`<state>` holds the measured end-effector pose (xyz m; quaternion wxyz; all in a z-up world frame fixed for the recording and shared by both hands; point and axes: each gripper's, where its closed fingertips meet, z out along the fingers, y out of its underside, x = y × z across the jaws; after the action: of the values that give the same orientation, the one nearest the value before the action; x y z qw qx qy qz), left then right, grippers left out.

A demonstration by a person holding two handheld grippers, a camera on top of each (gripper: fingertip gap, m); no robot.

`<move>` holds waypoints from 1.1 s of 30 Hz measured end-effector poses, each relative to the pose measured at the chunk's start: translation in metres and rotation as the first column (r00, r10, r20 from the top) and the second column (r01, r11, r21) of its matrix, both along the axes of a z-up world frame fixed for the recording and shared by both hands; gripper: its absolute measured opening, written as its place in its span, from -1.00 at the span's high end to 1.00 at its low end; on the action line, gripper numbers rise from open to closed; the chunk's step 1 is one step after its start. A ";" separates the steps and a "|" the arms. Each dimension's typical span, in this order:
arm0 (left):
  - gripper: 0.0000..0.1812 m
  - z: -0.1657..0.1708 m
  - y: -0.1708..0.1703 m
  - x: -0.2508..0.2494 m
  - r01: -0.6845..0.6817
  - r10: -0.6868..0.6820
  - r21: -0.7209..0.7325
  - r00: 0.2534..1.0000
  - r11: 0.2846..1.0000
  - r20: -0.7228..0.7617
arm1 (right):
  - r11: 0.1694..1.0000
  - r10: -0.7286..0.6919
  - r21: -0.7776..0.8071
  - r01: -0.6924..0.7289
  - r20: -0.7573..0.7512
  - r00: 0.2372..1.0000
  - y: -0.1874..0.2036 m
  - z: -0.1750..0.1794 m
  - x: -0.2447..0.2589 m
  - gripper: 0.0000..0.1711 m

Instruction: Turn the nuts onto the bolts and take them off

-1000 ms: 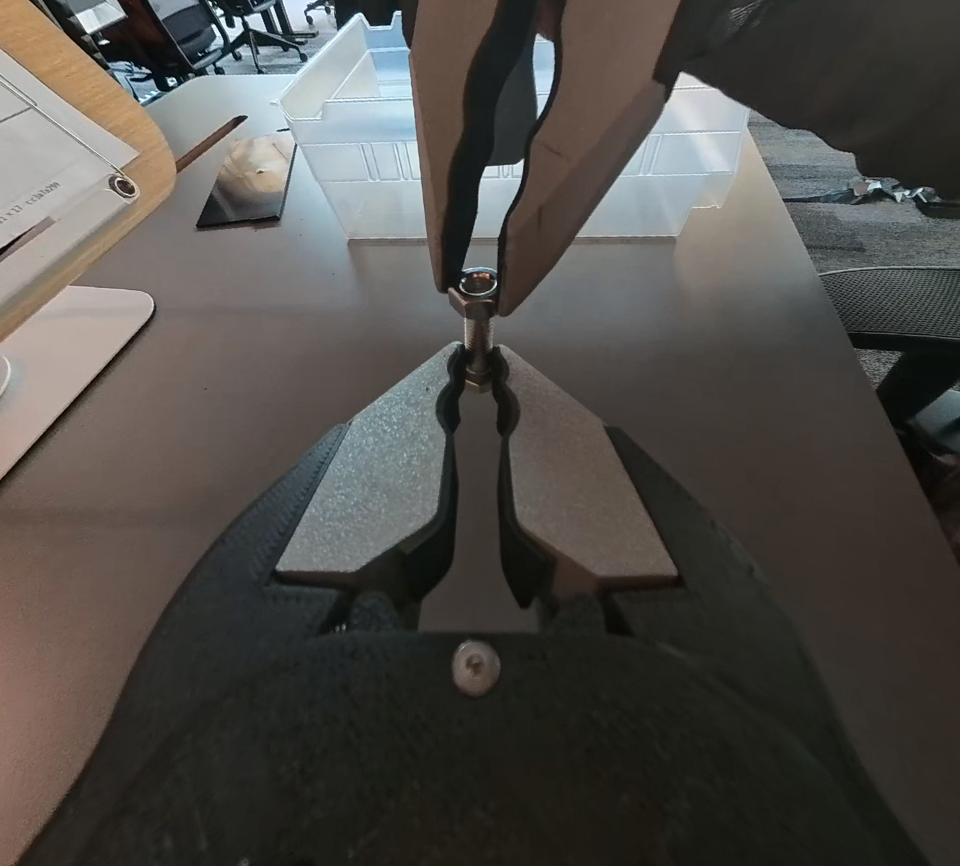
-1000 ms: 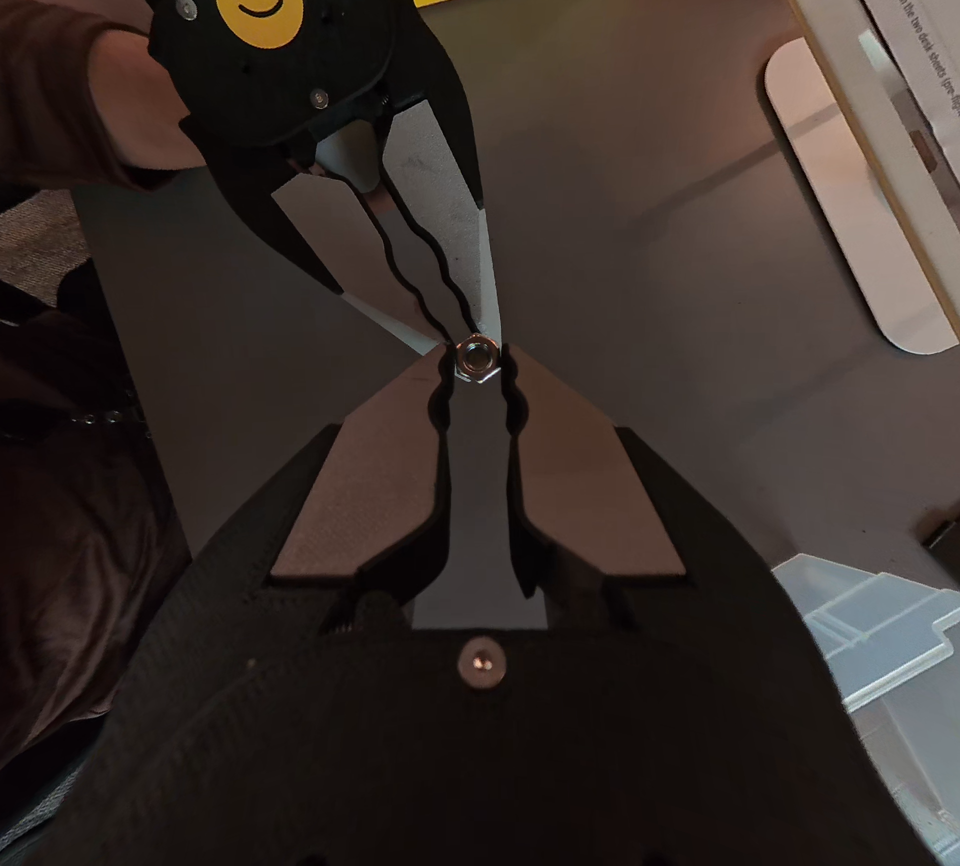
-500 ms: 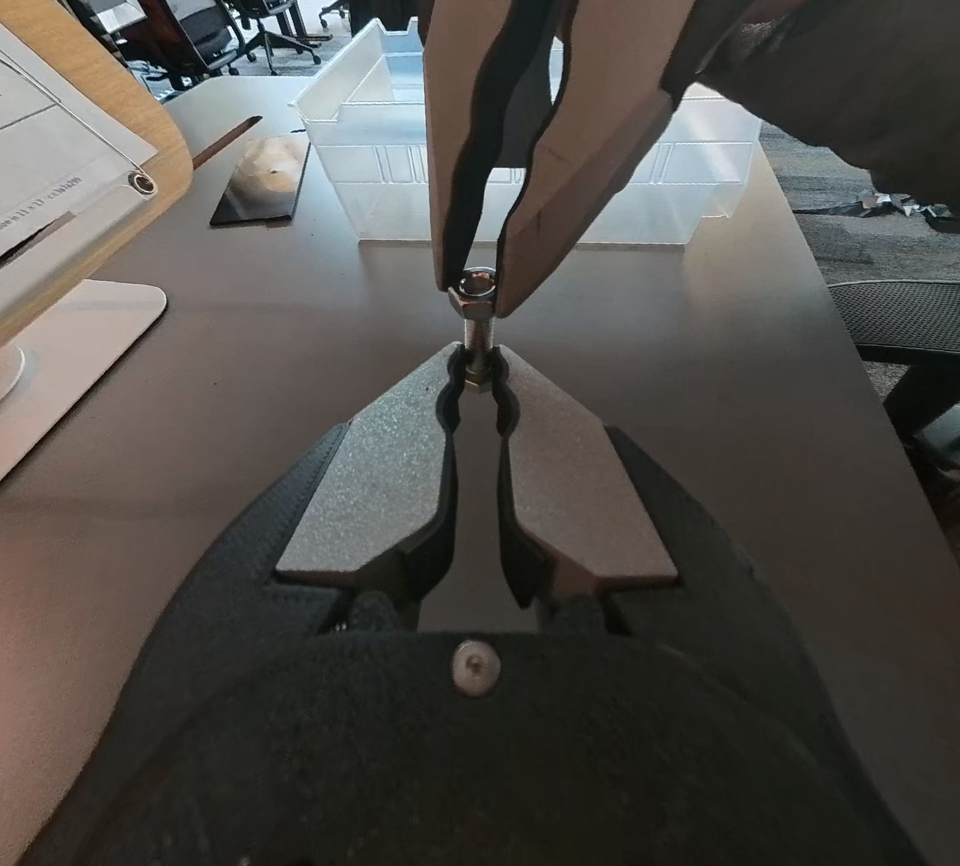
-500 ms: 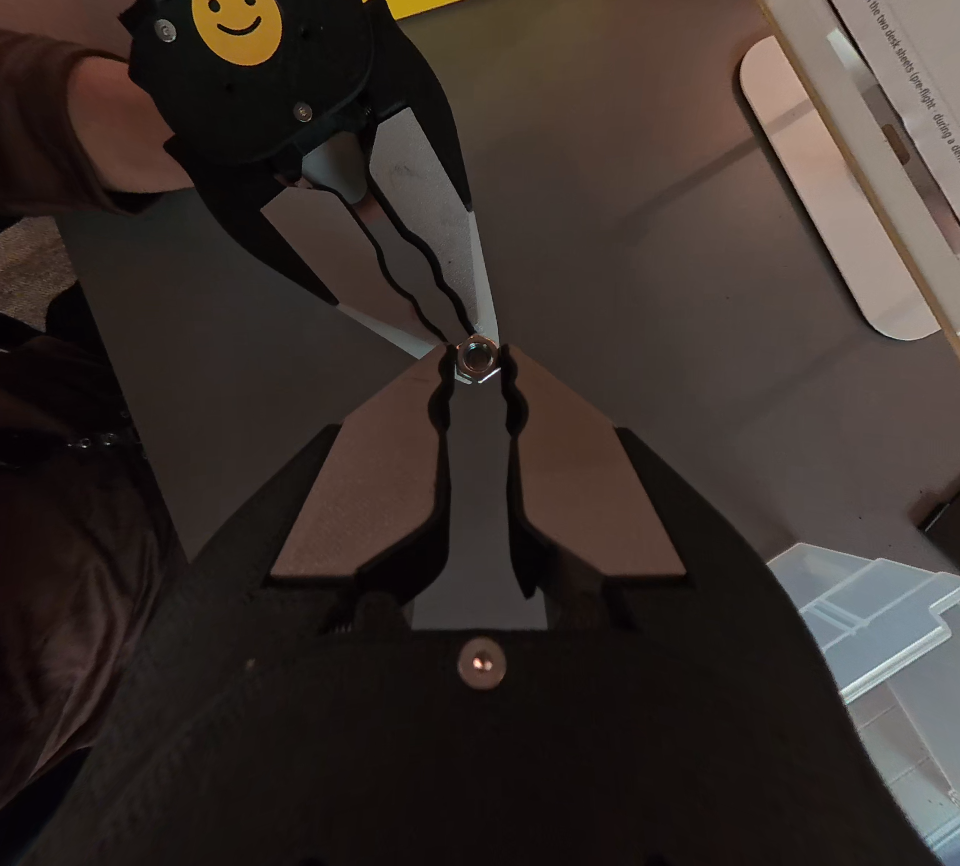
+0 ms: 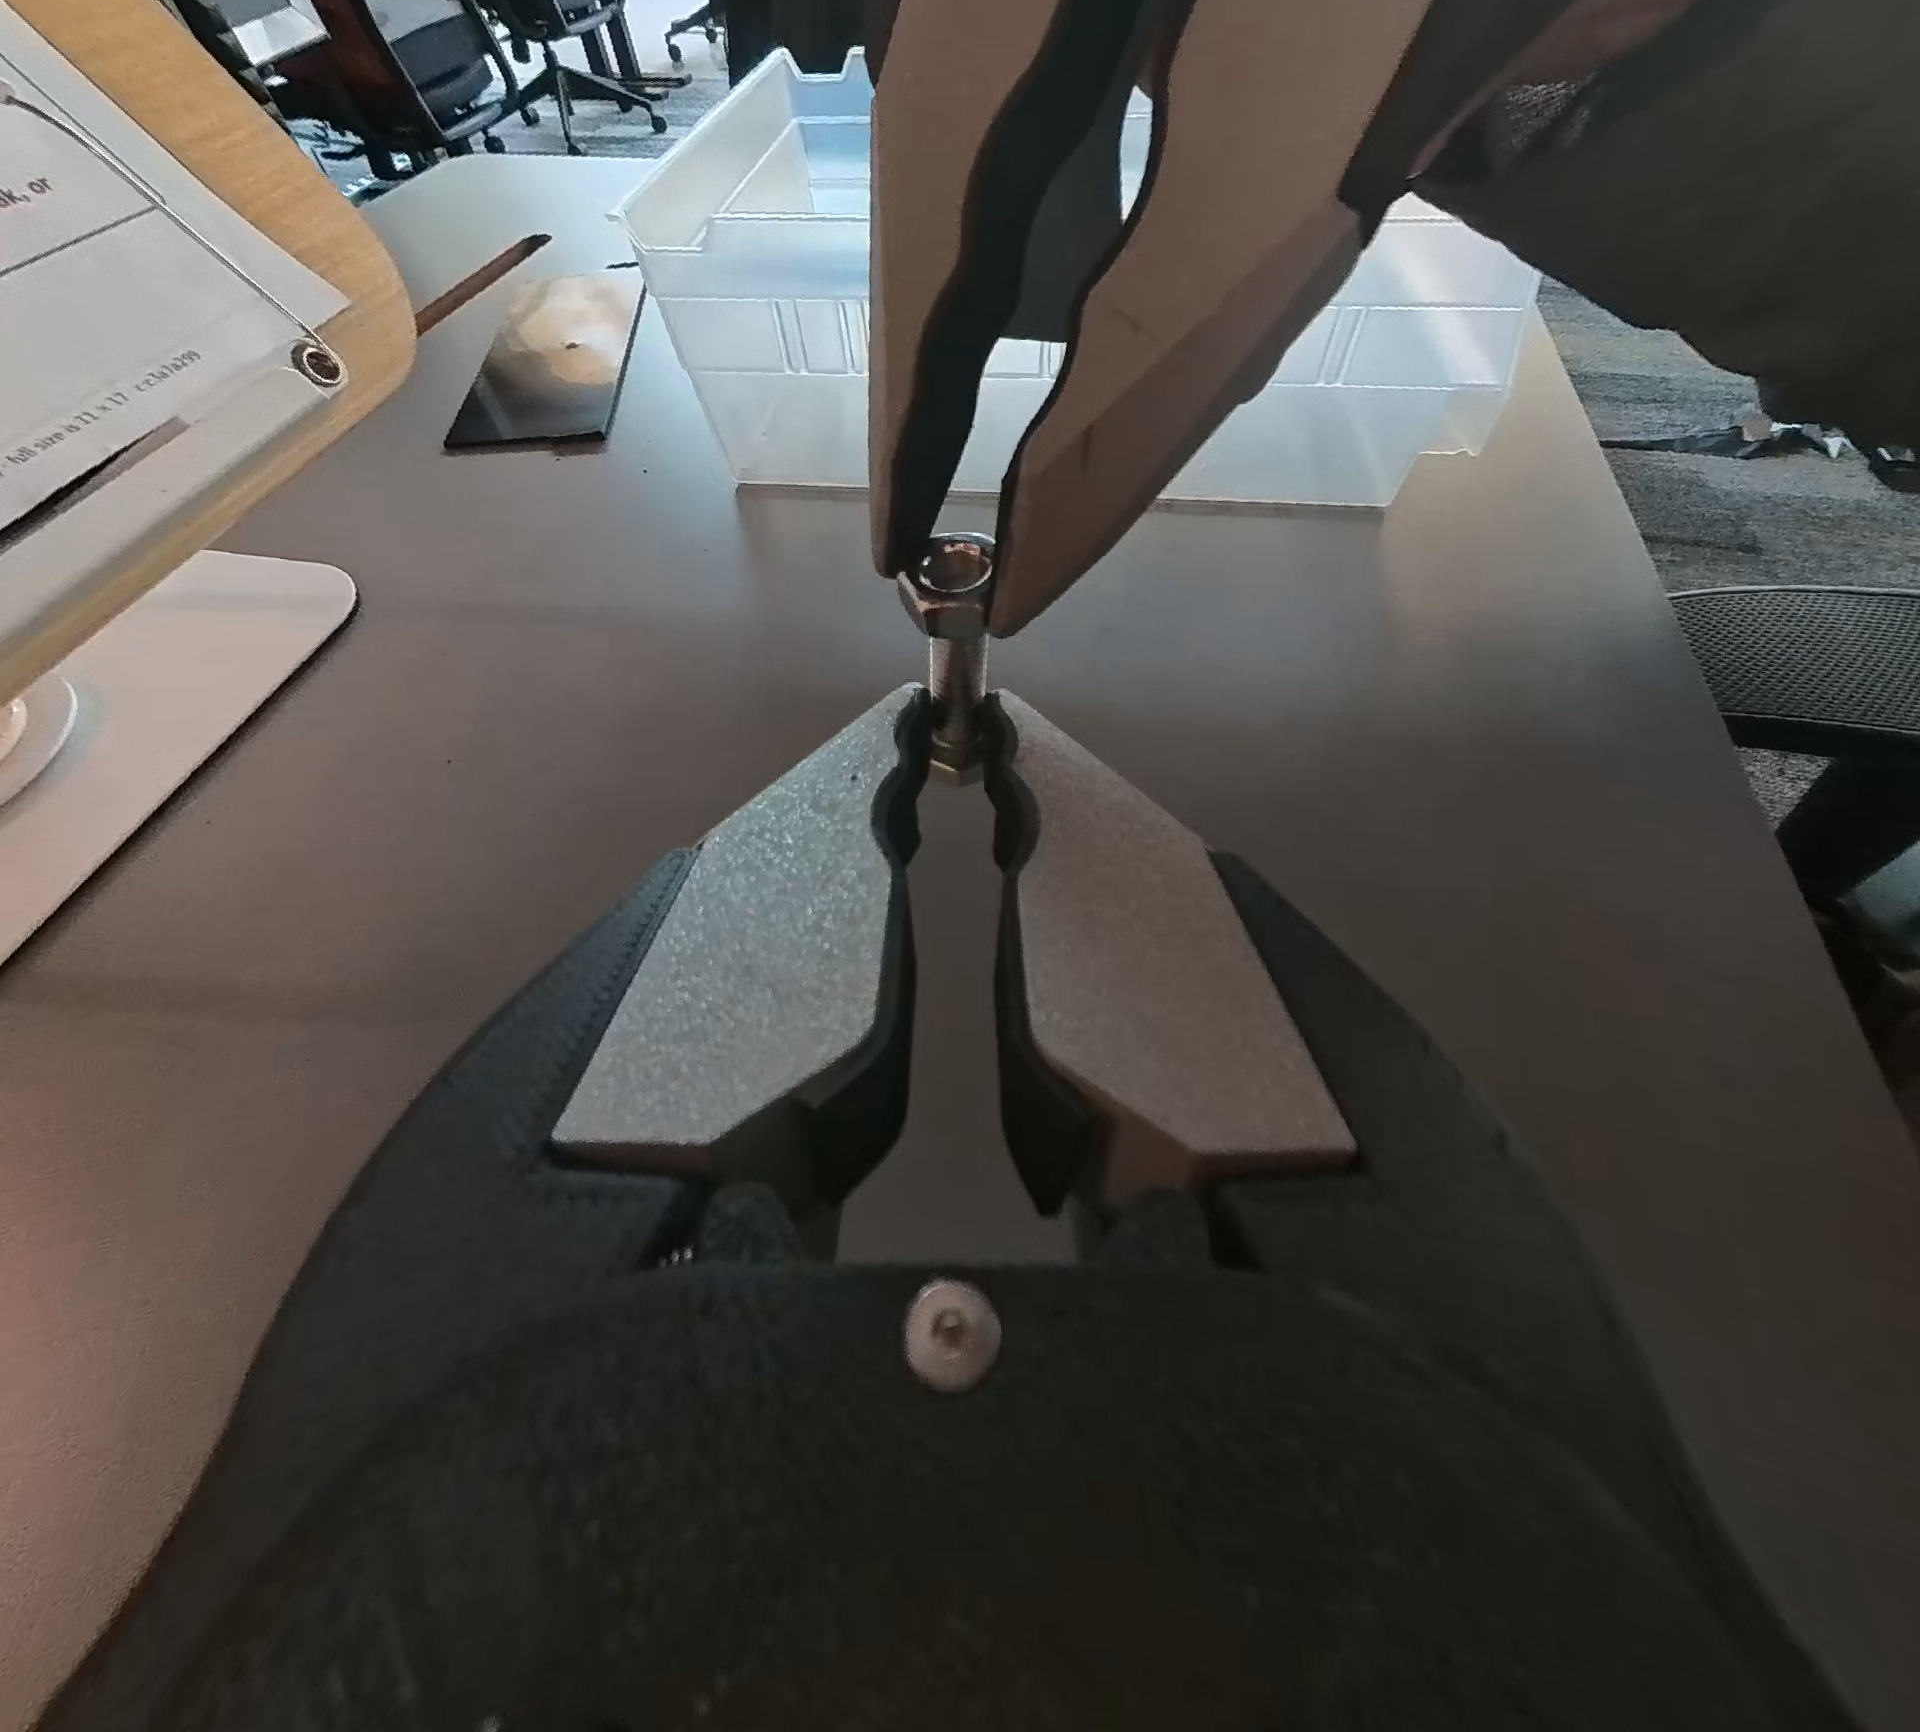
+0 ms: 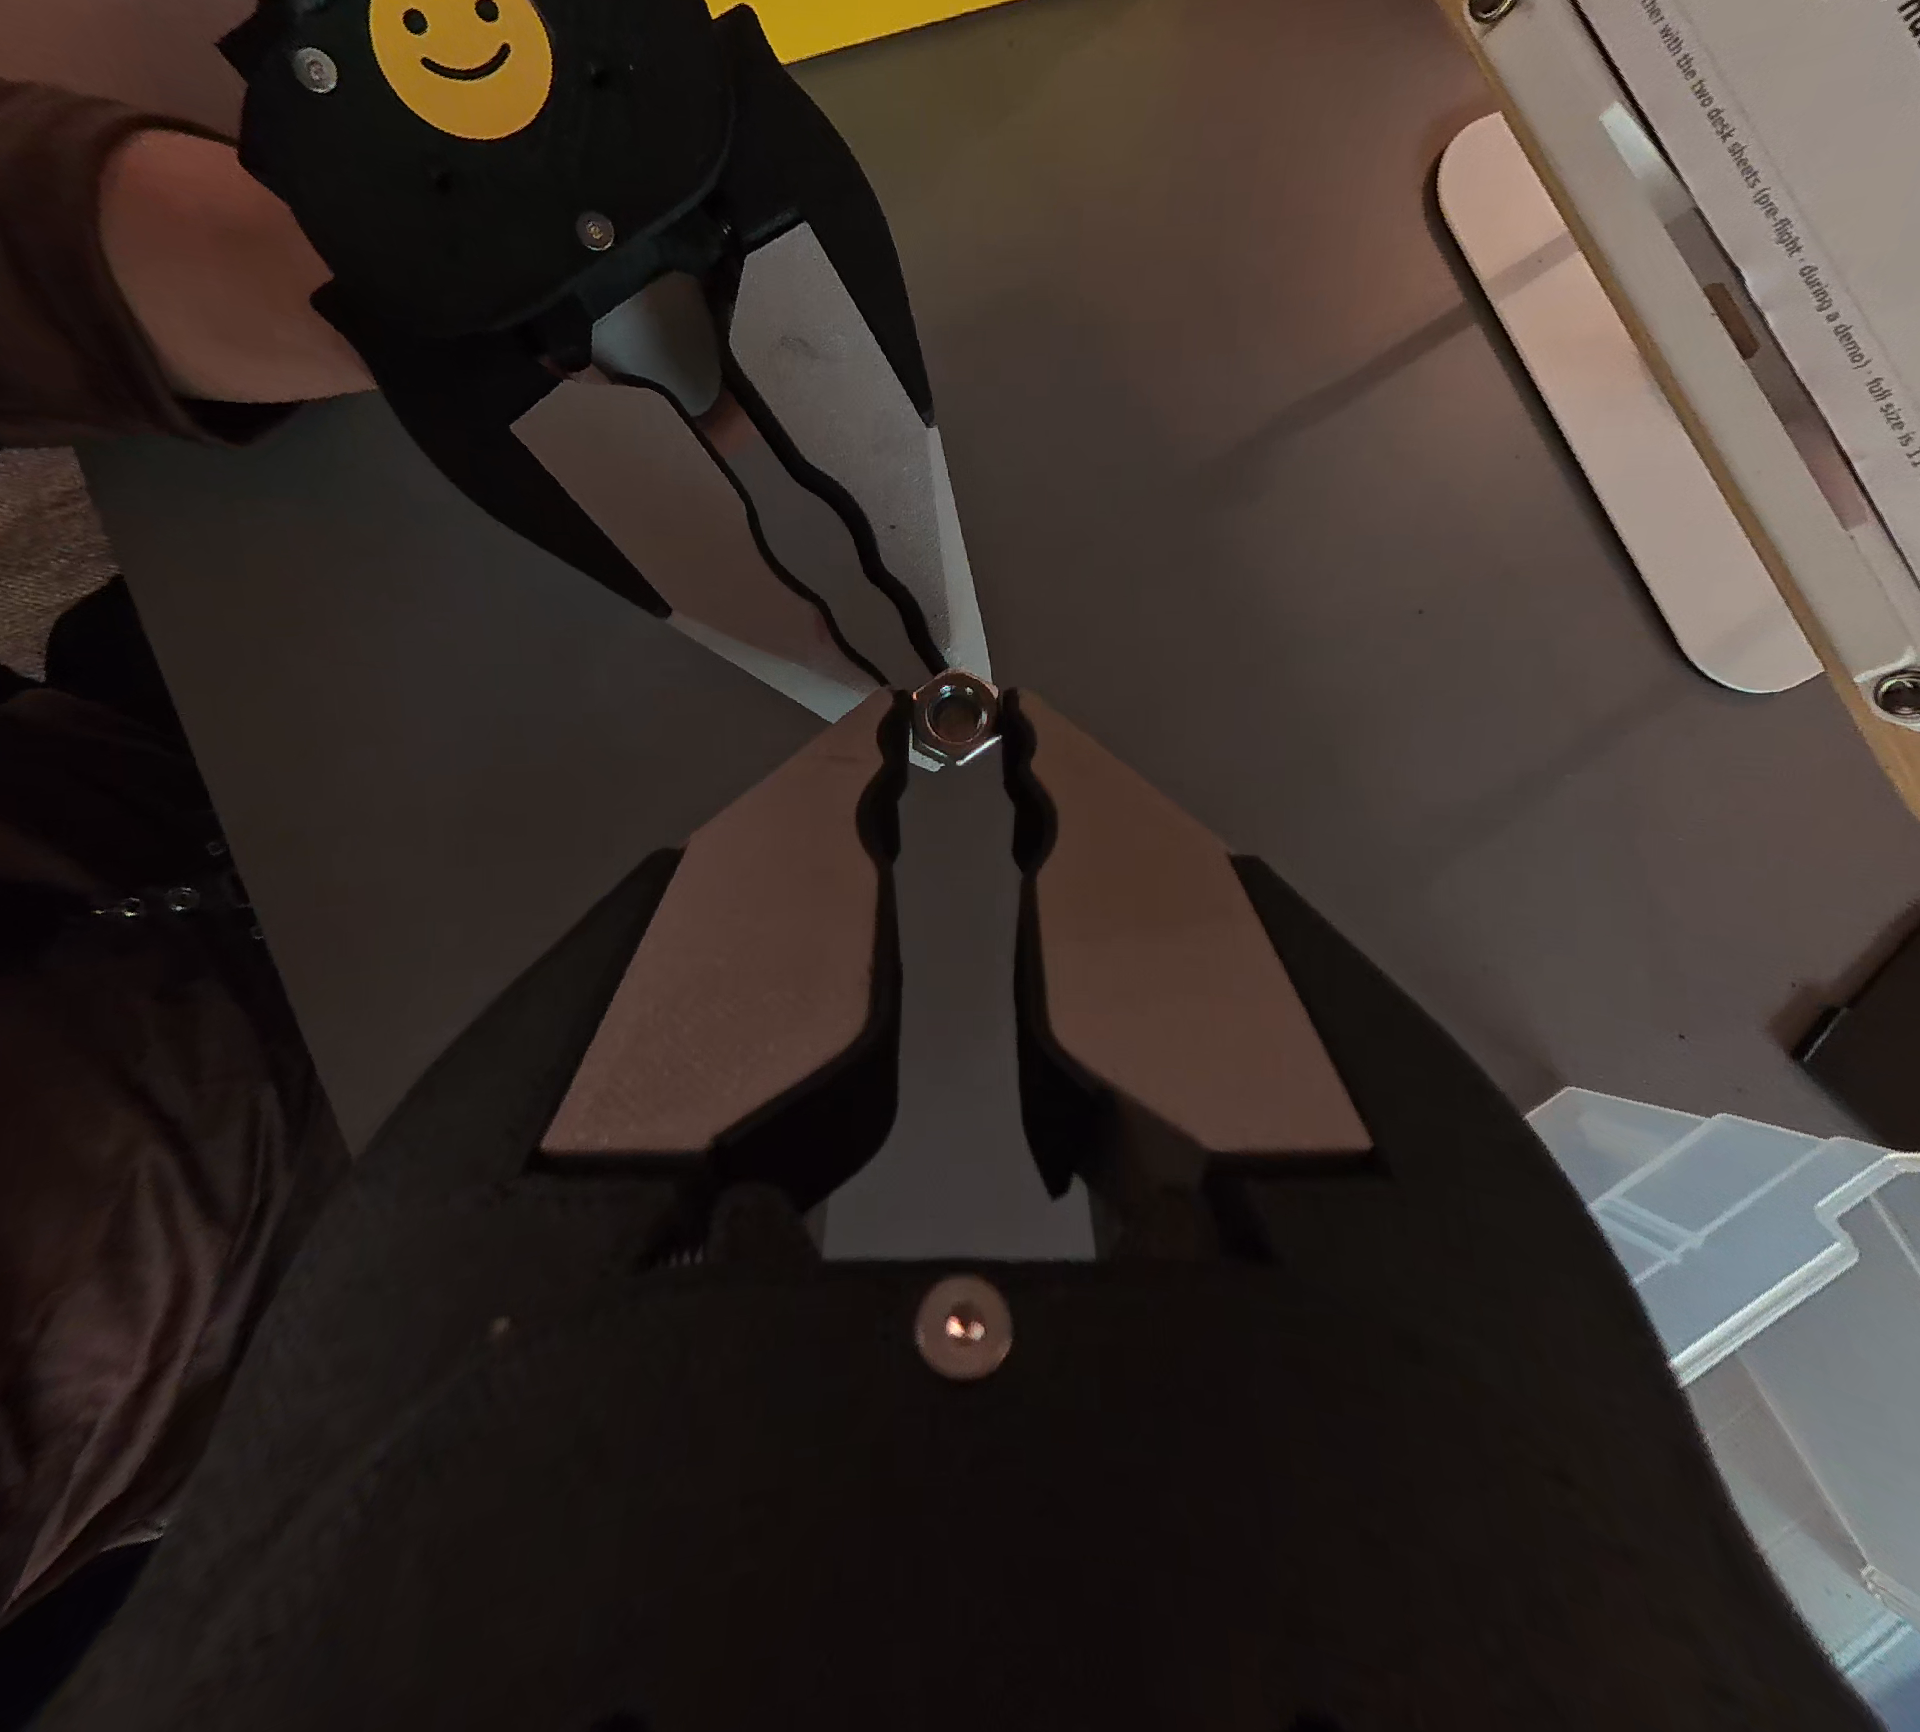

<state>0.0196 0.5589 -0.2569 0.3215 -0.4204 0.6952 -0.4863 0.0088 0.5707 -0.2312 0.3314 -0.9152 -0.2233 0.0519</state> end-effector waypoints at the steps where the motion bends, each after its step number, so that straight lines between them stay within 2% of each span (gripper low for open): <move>1: 0.92 0.000 0.000 0.000 0.000 0.000 0.001 1.000 1.000 0.001 | 1.000 0.001 0.001 -0.001 -0.001 1.000 0.000 0.000 0.000 0.84; 24: 0.92 0.000 -0.001 -0.001 0.007 -0.007 0.003 1.000 1.000 0.005 | 1.000 0.010 0.025 -0.010 -0.018 1.000 -0.003 0.003 0.000 0.83; 33: 0.92 0.000 -0.002 -0.003 0.021 -0.021 -0.001 1.000 1.000 0.006 | 0.997 0.024 0.079 -0.018 -0.081 0.996 -0.008 0.012 -0.002 0.74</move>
<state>0.0167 0.5574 -0.2565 0.3184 -0.4119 0.6983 -0.4912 0.0069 0.5627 -0.2188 0.3754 -0.8962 -0.2209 0.0842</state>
